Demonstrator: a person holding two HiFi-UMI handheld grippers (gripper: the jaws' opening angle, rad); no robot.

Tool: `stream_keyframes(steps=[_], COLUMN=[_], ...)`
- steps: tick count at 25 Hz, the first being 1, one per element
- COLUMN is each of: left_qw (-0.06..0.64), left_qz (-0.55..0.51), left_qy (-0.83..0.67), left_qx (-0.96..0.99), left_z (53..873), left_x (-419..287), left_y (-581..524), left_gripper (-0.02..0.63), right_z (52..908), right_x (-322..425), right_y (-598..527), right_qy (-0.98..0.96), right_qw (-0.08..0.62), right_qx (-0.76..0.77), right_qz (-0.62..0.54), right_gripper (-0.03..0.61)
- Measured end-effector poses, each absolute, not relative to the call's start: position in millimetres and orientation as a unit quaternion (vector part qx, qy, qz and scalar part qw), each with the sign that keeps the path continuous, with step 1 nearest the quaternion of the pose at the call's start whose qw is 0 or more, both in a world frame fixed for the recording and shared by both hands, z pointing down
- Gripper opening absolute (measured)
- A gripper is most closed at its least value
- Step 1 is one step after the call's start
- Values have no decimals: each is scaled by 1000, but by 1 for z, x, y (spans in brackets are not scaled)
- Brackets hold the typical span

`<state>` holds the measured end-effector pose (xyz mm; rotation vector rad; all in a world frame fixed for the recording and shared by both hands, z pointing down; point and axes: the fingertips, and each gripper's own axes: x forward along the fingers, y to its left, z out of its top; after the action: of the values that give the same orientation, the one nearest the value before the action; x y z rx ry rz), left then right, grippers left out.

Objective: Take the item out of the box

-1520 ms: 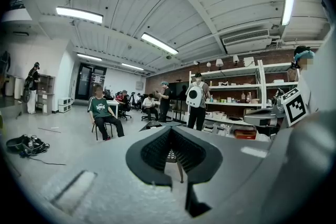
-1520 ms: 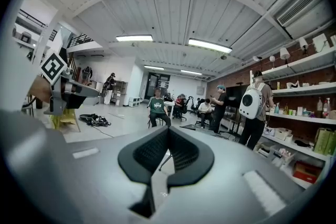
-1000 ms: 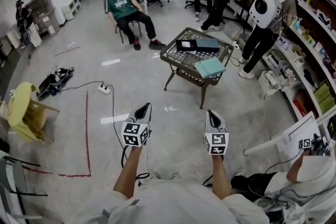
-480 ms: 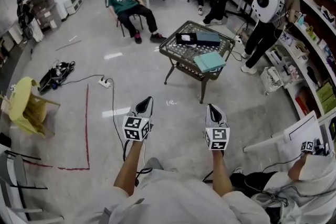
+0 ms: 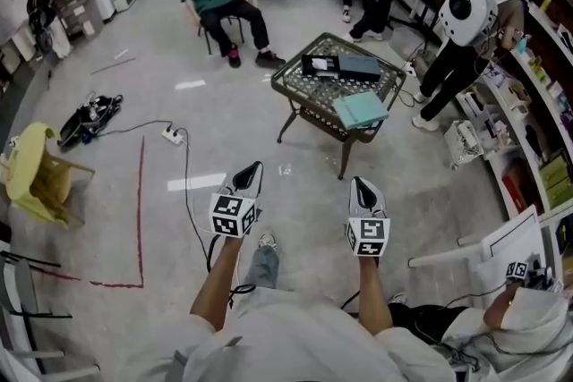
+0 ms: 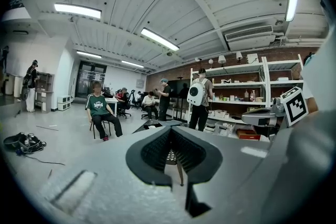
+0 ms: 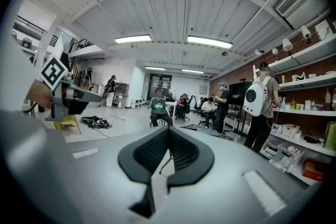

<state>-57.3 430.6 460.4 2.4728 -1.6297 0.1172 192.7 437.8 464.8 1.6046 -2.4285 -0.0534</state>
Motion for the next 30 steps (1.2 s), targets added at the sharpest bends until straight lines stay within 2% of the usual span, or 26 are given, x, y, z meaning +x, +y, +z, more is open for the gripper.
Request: stream_keyframes(steps=[18,30], left_qw=[99,97], left_qz=[34,32], left_qy=[-501,-491], left_qx=[859,865], left_z=[458,464], left_x=[-84,-124], left_y=[170,54], left_gripper=[5,5], right_z=[452,462], right_x=[159,119], right_y=[203,94], right_qy=[-803,-795], right_qw=[141,147], right_qx=[579,587], right_qz=[-27,-27], right_gripper=[2,2])
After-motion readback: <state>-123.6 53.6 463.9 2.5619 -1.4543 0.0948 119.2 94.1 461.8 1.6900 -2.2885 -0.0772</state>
